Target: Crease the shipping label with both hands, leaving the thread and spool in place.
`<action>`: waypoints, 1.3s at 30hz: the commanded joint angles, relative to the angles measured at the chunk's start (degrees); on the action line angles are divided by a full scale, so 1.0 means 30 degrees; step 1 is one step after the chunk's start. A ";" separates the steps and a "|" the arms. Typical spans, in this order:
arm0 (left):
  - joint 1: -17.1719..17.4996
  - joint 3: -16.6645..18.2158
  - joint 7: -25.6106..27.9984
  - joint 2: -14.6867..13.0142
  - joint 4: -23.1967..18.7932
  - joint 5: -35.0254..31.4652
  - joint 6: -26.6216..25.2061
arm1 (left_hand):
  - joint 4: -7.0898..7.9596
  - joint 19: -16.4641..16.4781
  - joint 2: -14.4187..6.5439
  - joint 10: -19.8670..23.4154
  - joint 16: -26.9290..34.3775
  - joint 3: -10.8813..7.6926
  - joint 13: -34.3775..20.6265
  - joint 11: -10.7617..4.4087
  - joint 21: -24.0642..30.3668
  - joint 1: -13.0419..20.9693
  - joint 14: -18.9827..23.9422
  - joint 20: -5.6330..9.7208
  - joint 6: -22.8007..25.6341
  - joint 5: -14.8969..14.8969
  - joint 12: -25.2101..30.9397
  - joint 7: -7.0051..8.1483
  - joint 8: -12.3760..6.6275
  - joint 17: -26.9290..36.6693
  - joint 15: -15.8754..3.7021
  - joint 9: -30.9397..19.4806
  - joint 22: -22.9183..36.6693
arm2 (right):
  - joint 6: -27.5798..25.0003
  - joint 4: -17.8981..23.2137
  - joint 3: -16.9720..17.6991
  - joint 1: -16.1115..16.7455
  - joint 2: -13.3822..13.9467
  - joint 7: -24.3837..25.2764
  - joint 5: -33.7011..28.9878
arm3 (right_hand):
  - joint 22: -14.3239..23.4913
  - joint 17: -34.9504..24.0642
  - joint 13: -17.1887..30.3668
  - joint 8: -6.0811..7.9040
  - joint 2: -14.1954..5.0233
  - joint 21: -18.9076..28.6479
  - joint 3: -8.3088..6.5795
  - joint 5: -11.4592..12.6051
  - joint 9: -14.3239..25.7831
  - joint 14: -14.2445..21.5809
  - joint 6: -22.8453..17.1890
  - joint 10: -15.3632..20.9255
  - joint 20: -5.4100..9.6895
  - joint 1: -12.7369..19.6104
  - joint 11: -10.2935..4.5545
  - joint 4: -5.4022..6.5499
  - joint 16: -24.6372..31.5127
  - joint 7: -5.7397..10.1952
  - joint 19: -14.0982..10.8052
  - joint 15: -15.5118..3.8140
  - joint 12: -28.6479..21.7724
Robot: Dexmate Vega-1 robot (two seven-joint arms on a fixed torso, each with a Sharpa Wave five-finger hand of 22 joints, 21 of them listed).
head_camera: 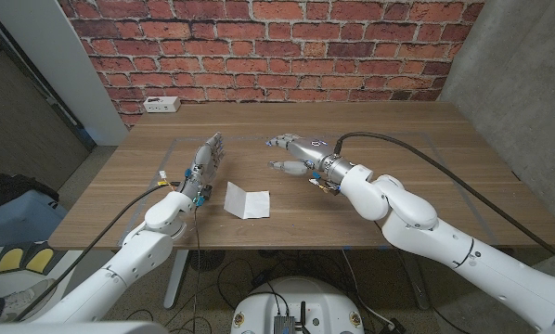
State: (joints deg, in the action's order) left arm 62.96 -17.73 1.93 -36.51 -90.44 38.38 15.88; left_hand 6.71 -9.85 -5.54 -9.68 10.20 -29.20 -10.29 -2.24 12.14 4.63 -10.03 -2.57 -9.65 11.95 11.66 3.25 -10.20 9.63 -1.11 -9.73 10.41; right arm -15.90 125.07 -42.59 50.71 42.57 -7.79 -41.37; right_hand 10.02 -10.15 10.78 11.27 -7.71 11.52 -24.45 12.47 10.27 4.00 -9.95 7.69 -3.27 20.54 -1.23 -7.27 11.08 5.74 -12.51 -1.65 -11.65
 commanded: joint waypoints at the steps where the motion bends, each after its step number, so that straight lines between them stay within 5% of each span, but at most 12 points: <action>1: 0.0276 -0.0068 -0.0037 -0.0266 -0.0268 -0.0301 0.0024 | -0.0064 -0.0121 -0.0505 -0.2666 0.0120 -0.0014 -0.0032 0.0075 0.0098 0.0124 -0.3232 -0.0059 -0.2103 0.0050 0.0142 -0.0078 -0.0127 0.0052 0.0156 -0.0042 0.0065 | -0.0084 -0.0086 -0.0264 0.0164 -0.0313 -0.0488 -0.0619 | 0.0044 -0.0048 0.0052 0.0082 -0.0025 0.0141 -0.0026 -0.0076 0.0051 0.0156 -0.0166 0.0196 -0.0043 0.0248 0.0061 -0.0140 0.0140 0.0056 -0.0134 0.0006 -0.0023; 39: 0.3291 0.0928 0.1479 -0.1607 -0.2909 -0.1192 0.0202 | -0.0162 0.0176 -0.0501 -0.2535 0.0041 -0.0008 -0.0037 0.0197 0.0127 0.0206 -0.3079 0.0478 -0.1864 0.0045 0.0050 -0.0453 -0.0100 0.0052 0.0108 -0.0046 0.0072 | 0.0490 -0.1082 -0.1314 -0.0079 -0.0969 -0.1710 -0.0490 | 0.0065 -0.0107 0.0075 0.0011 -0.0200 0.0098 0.0065 -0.0374 0.0069 0.0144 -0.0314 0.0316 0.0048 0.0410 0.0057 -0.0145 0.0126 -0.0009 -0.0133 -0.0019 0.0009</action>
State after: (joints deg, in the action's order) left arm 70.11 -15.89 5.20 -40.49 -97.08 35.07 16.64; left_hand 6.55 -9.22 -5.78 -9.90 10.20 -29.04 -10.29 -2.02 12.13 4.86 -10.02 -1.51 -9.83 11.95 11.88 2.44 -10.20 9.63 -1.12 -9.73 10.53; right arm -14.71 122.46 -45.88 50.48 39.98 -12.33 -43.19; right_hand 10.00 -10.27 10.78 11.27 -8.31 11.52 -24.21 11.63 10.27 3.99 -10.45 8.00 -3.28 21.14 -0.91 -7.50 11.08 5.63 -12.50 -1.64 -11.66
